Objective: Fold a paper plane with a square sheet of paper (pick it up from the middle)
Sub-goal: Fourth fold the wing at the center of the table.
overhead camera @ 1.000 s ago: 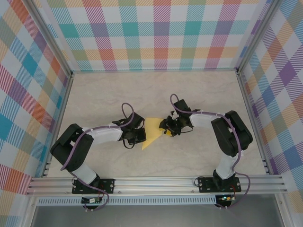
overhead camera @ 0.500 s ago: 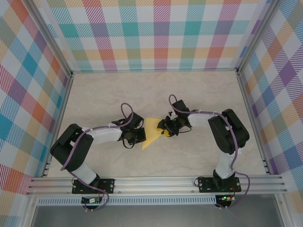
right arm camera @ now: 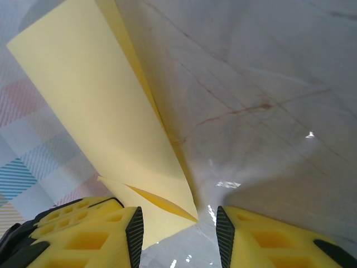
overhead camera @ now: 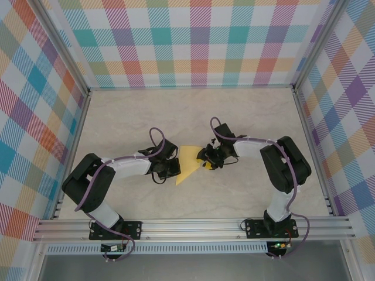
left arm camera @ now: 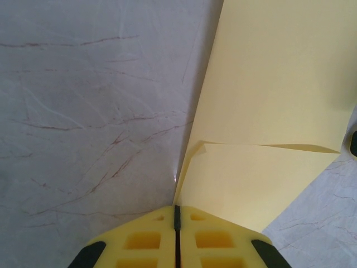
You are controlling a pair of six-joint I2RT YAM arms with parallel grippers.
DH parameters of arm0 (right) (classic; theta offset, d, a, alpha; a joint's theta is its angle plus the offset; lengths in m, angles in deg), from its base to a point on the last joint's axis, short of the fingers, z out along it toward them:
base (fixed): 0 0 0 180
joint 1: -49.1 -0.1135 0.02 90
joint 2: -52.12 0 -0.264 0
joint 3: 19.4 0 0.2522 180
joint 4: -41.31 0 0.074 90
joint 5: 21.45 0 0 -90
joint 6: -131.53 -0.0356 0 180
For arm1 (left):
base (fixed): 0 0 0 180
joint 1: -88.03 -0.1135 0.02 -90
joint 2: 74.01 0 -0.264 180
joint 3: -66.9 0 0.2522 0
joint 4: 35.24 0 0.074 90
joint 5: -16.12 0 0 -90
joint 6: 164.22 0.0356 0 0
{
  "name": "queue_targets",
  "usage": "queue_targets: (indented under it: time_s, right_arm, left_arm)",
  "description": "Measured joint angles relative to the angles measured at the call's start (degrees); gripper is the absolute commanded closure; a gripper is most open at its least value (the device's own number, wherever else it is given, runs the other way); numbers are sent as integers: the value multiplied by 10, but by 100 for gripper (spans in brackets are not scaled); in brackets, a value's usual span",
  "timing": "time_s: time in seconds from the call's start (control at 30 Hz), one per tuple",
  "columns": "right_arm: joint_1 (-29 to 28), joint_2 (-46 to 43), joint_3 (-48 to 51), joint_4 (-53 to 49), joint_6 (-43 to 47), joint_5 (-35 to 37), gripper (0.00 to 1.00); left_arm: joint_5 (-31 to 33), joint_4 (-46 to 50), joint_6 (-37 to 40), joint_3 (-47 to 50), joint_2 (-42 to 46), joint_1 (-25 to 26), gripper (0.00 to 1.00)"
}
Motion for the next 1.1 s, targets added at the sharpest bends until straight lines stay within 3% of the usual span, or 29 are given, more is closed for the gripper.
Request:
queue_targets:
  time_s: [0.83, 1.1]
  right_arm:
    - [-12, 22, -24, 18, -3, -25, 60]
    - [-9, 22, -44, 20, 36, -31, 60]
  left_arm:
    - [0, -13, -10, 10, 6, 0, 92]
    - [12, 2, 11, 11, 18, 0, 82]
